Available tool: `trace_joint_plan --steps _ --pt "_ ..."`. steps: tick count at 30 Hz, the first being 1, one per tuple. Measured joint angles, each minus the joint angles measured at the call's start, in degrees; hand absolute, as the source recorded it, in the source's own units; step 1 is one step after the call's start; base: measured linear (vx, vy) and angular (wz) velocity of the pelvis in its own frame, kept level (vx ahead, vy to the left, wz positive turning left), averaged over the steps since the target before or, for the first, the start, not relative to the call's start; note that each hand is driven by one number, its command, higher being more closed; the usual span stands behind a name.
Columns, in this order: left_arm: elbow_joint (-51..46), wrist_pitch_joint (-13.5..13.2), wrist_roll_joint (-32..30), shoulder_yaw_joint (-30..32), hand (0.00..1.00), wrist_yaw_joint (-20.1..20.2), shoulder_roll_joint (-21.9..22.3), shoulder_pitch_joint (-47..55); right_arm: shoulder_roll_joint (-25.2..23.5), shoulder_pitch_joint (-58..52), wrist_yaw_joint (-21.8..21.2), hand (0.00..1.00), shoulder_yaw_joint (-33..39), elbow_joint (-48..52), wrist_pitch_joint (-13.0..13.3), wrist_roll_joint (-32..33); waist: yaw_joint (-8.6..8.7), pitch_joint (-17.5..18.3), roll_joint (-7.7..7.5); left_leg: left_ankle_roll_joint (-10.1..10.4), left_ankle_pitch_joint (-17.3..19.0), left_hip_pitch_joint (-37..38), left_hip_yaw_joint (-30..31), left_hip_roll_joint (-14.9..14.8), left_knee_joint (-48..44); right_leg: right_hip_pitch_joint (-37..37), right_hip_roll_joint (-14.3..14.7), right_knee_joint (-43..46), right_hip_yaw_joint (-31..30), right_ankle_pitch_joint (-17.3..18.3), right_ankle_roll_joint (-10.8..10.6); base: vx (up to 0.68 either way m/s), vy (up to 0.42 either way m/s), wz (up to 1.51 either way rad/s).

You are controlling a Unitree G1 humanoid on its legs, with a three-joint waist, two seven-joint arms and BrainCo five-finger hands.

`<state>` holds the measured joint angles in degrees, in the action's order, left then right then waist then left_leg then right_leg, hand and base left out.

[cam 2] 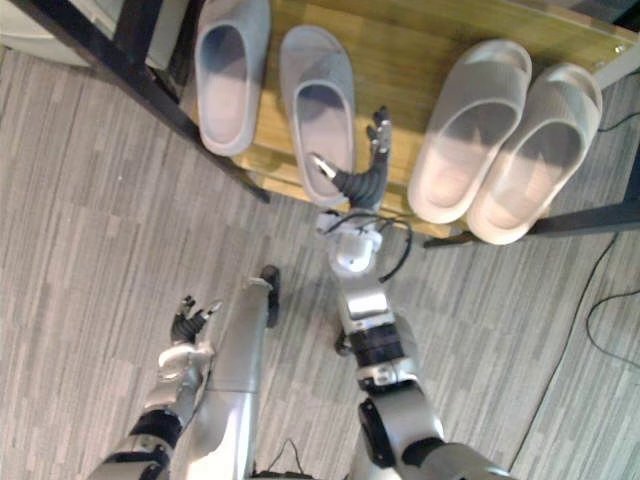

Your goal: Organize the slippers on the shoe rack

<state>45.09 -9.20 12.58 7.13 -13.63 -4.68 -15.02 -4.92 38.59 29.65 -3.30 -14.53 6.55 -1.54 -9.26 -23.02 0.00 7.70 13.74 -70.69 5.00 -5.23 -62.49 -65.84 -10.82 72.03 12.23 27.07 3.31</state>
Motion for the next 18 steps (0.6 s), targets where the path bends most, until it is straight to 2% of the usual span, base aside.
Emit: trace_joint_plan --steps 10,18 --pt "0.03 0.03 -0.09 0.92 0.00 -0.10 0.39 0.00 -0.02 0.99 -1.53 0.00 -0.37 -0.33 1.47 6.74 -0.01 -0.01 -0.02 0.22 -0.12 -0.03 0.16 0.05 0.19 0.20 -0.01 -0.35 0.22 0.03 -0.05 0.00 0.003 0.00" --pt "-0.01 0.03 -0.06 0.92 0.00 -0.12 0.52 -0.04 -0.27 7.87 -1.46 0.00 -0.32 -4.88 2.00 13.08 -0.15 -0.02 -0.03 0.28 -0.16 -0.24 0.53 0.22 0.37 0.22 -0.10 -0.38 0.61 0.04 -0.03 0.00 0.004 0.00"
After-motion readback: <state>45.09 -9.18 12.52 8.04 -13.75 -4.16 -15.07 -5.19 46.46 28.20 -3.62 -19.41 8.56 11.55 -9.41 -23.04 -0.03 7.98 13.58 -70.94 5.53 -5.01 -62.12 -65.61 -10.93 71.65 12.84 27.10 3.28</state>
